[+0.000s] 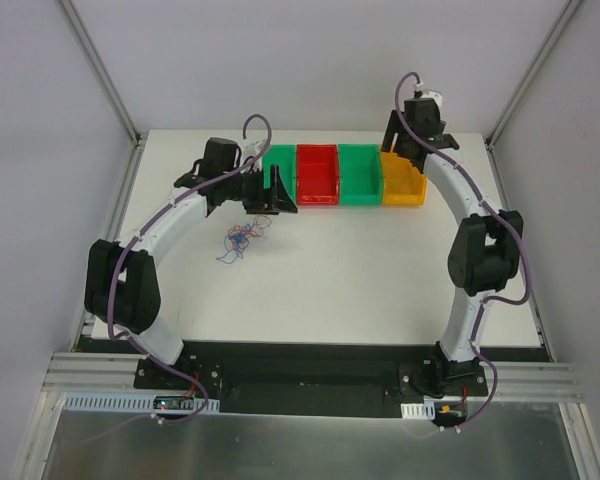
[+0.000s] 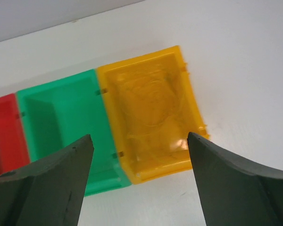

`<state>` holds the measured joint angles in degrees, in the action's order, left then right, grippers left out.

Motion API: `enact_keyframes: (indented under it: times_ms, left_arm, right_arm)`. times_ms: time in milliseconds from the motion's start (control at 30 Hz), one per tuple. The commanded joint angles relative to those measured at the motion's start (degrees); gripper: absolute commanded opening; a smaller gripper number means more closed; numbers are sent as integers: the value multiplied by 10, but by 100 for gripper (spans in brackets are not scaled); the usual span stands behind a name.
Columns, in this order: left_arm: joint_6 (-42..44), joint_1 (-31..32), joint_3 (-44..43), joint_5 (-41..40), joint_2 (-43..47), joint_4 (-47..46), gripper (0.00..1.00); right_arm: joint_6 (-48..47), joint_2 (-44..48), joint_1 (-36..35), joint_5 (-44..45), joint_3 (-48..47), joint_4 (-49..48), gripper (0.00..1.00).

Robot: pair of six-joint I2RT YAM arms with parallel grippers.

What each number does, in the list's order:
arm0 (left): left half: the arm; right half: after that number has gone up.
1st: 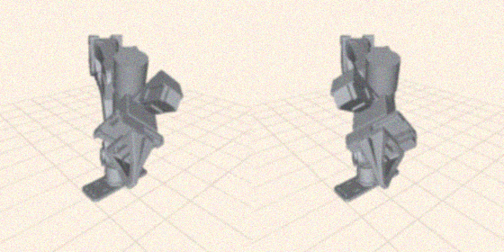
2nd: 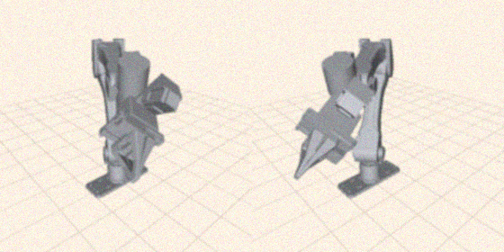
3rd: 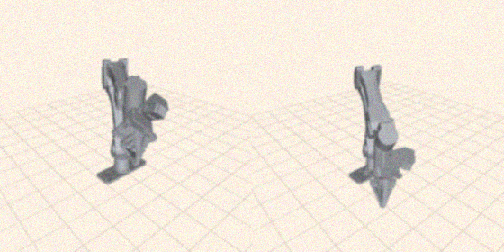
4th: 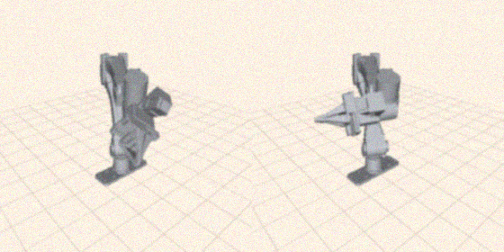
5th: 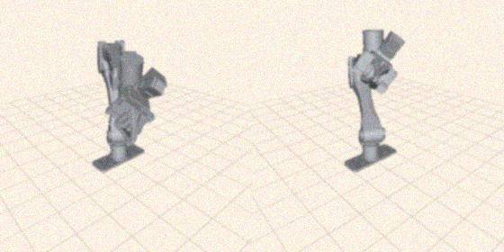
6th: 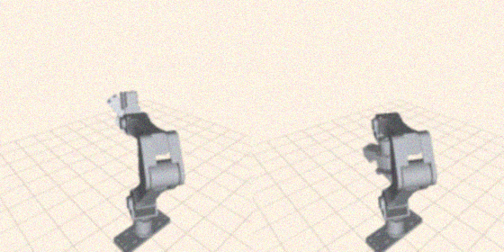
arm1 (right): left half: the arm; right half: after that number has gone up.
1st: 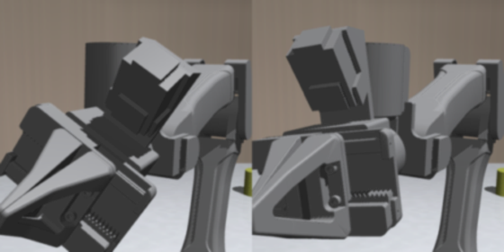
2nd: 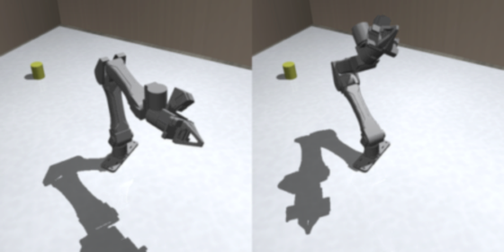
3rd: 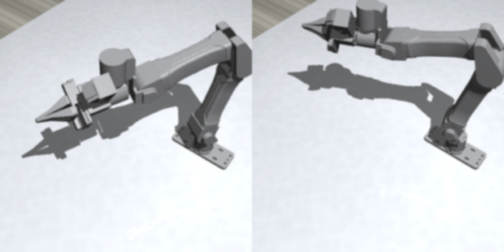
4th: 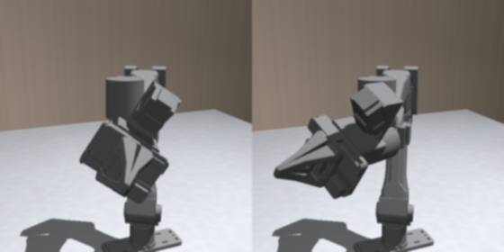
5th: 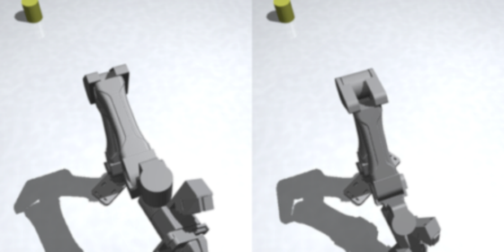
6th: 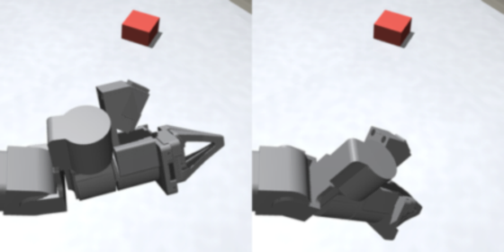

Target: Untangle the cables

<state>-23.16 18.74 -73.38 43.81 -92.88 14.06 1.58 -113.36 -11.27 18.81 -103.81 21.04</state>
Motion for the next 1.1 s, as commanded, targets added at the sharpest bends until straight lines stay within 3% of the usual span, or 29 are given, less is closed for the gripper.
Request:
enact_keyframes:
  times_ms: [0, 200, 333, 433, 500, 633, 867, 900, 1067]
  left_arm:
    - [-17, -53, 16, -100, 40, 5, 72]
    - [-92, -156, 47, -148, 71, -7, 70]
    - [-132, -204, 48, -107, 45, -12, 69]
    - [-157, -220, 58, -67, 12, -35, 68]
    - [-171, -225, 63, -45, -9, -47, 67]
    - [-192, -238, 76, -25, -25, -69, 66]
    - [-208, -246, 83, -9, -32, -91, 65]
    - [-212, -247, 83, -2, -35, -98, 65]
    - [-236, -249, 98, 17, -47, -128, 63]
  right_arm:
    - [-25, 41, -91, -96, 35, -74, 84]
    - [63, 25, -239, -116, 38, -97, 79]
    - [76, 53, -338, -132, 158, -240, 74]
    - [57, 39, -386, -87, 171, -244, 75]
    - [73, 31, -391, -77, 190, -270, 73]
    - [105, -8, -393, -96, 205, -319, 60]
    - [105, -52, -392, -96, 190, -349, 60]
    - [92, -58, -393, -96, 186, -349, 37]
    - [91, -74, -394, -84, 168, -350, 35]
